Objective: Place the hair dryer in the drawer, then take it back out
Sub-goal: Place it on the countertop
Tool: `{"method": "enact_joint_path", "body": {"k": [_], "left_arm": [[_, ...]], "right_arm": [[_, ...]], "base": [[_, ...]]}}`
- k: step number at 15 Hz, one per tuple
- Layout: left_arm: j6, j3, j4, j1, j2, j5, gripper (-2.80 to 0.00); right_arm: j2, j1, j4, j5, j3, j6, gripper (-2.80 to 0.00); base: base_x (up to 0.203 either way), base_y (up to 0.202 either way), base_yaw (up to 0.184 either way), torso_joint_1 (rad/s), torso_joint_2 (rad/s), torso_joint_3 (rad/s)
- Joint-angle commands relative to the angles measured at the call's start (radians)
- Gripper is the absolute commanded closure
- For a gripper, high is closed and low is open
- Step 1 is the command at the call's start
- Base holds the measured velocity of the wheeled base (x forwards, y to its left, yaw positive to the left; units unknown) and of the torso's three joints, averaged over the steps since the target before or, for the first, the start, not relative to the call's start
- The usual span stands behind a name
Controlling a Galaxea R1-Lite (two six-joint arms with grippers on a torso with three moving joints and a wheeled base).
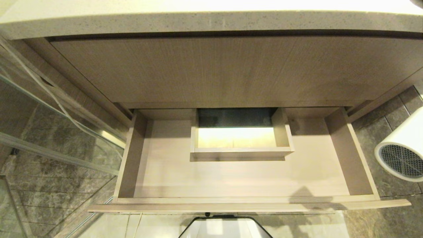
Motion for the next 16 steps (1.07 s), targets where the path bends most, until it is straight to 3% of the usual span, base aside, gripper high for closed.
{"method": "enact_joint_path", "body": {"k": [1,16], "left_arm": [[0.0,0.002,0.0,0.0,0.0,0.0,0.0],[0.0,0.002,0.0,0.0,0.0,0.0,0.0]], "right_arm": [[-0.001,0.0,-0.001,0.001,0.0,-0.003,0.0],[-0.01,0.0,-0.008,0.001,0.002,-0.003,0.0]], "base": [[0.0,0.0,0.0,0.444,-0.5,-0.222],[0.0,0.0,0.0,0.333,-0.54,-0.251]]}}
